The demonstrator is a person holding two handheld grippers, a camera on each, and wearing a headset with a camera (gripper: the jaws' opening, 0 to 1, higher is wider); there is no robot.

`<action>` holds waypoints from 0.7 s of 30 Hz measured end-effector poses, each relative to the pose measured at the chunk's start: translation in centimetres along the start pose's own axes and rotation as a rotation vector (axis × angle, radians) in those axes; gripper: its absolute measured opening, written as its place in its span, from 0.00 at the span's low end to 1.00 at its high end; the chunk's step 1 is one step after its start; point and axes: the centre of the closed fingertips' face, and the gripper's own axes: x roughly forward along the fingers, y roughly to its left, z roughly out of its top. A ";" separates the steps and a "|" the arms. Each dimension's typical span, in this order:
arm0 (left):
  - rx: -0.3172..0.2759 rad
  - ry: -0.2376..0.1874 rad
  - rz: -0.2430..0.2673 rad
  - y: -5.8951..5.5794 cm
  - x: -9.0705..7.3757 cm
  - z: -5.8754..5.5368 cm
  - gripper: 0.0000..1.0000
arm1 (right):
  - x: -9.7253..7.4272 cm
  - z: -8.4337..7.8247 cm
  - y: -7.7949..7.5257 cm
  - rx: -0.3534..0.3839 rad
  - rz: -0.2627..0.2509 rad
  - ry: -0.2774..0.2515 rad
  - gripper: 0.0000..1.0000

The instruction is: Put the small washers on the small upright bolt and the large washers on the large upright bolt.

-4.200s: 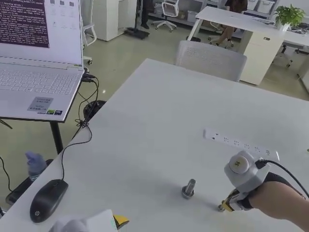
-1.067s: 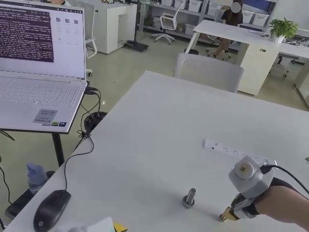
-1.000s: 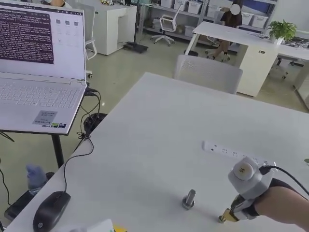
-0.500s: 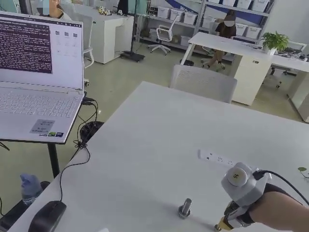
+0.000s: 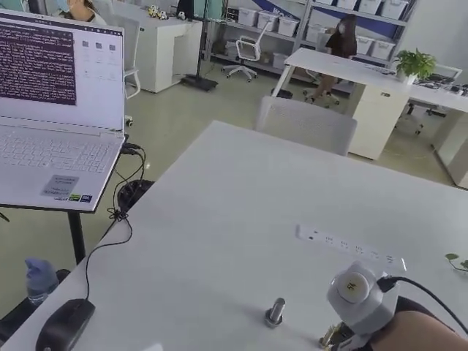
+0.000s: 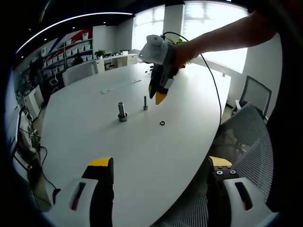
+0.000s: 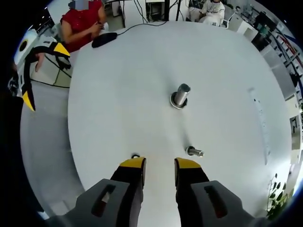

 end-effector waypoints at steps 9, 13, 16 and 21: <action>0.007 -0.001 0.000 0.3 -0.1 0.0 0.80 | 1.4 -0.6 2.1 0.000 0.009 0.000 0.26; 0.007 0.002 -0.001 0.4 -0.1 -0.1 0.80 | 1.9 -0.7 2.8 0.005 0.014 0.001 0.26; 0.012 0.002 -0.002 0.4 -0.2 -0.1 0.80 | 2.3 -0.7 3.4 0.007 0.016 0.002 0.26; 0.014 0.002 -0.003 0.4 -0.2 0.0 0.80 | 3.3 -1.3 3.8 0.017 0.014 0.006 0.26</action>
